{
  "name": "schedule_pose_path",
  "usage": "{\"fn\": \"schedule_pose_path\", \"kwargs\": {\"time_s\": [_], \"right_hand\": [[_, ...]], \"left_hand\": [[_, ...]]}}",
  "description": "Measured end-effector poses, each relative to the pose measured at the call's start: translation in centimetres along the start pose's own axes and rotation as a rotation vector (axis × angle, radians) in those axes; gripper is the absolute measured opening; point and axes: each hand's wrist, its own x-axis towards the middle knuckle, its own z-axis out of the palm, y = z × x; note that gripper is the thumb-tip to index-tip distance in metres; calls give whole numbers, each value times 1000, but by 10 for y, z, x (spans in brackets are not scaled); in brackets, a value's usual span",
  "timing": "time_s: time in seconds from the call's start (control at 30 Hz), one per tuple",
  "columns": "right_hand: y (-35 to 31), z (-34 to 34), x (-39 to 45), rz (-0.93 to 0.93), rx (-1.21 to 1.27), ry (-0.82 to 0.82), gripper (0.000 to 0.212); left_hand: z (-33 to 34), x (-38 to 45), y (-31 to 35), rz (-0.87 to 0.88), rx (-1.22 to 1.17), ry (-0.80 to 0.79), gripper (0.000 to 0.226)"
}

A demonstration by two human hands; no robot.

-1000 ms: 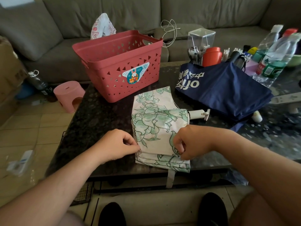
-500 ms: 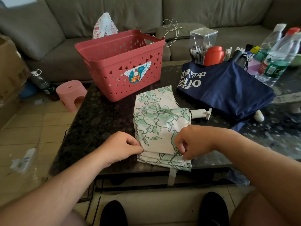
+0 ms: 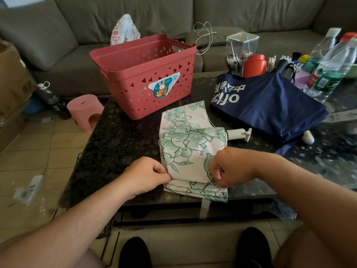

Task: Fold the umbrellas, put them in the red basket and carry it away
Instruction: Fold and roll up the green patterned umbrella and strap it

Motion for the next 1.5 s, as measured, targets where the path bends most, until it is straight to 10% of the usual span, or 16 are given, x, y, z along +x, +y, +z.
{"fn": "schedule_pose_path", "kwargs": {"time_s": [0.33, 0.53, 0.8, 1.1, 1.37, 1.5], "right_hand": [[2, 9, 5, -26, -65, -30, 5], [-2, 7, 4, -20, -100, -43, 19], [-1, 1, 3, -54, -117, -46, 12], [27, 6, 30, -42, -72, 710, 42], [36, 44, 45, 173, -291, 460, 80], [39, 44, 45, 166, -294, 501, 85]], "left_hand": [[-22, 5, 7, 27, 198, -204, 18], [-36, 28, 37, 388, 55, 529, 17], [33, 48, 45, 533, 388, 168, 37], [41, 42, 28, 569, 572, 20, 45], [-30, 43, 24, 250, -86, -519, 30], [-45, 86, 12, 26, -417, 27, 7]]}}
